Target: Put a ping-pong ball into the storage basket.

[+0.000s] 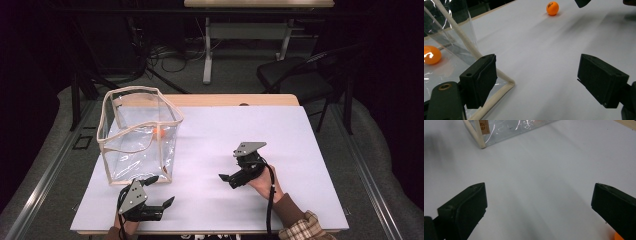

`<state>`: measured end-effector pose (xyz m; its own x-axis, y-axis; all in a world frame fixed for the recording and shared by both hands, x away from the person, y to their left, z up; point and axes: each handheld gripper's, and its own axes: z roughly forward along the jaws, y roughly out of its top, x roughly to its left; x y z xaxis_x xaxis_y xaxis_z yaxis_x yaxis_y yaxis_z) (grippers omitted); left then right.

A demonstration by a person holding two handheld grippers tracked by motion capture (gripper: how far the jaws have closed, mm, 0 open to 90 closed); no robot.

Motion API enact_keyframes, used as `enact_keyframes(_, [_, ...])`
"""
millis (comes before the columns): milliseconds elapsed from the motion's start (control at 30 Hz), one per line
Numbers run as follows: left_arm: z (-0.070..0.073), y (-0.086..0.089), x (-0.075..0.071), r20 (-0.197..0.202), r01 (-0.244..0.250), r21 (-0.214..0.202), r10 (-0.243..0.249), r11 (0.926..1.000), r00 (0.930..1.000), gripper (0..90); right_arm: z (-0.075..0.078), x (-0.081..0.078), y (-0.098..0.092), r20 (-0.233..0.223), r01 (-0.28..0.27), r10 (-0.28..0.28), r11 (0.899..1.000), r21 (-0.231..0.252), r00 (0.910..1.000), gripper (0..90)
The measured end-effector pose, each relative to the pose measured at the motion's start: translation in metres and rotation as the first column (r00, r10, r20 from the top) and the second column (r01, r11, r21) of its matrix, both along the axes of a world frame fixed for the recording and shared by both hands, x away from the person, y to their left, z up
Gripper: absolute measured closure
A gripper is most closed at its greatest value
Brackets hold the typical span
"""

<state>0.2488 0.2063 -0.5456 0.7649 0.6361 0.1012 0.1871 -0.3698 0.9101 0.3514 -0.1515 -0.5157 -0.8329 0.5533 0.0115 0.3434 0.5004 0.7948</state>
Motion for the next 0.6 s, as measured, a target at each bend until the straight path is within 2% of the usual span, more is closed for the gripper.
enact_keyframes(133, [0.0,0.0,0.0,0.0,-0.001,0.007,0.001,1.0,1.0,15.9,0.0,0.0,0.0,0.0,0.0,0.0,1.0,0.0,1.0,0.0])
enact_keyframes(200, [0.0,0.0,0.0,0.001,0.001,0.009,-0.001,1.0,1.0,15.9,-0.004,-0.008,-0.012,0.013,0.021,-0.021,1.0,0.004,0.9997,0.0])
enact_keyframes(400, [0.001,0.0,-0.001,0.003,0.004,0.01,-0.004,0.9999,1.0,15.9,-0.004,-0.01,-0.017,0.015,0.026,-0.026,1.0,0.006,0.9996,0.0])
enact_keyframes(533, [0.001,0.0,-0.003,0.003,0.007,0.01,-0.007,0.9999,1.0,15.9,-0.005,-0.012,-0.019,0.023,0.027,-0.026,0.999,-0.021,0.9994,0.0])
enact_keyframes(600, [0.001,0.0,-0.003,0.007,0.009,0.011,-0.009,0.9999,0.9999,15.9,-0.005,-0.013,-0.021,0.023,0.026,-0.025,1.0,-0.014,0.9994,0.0])
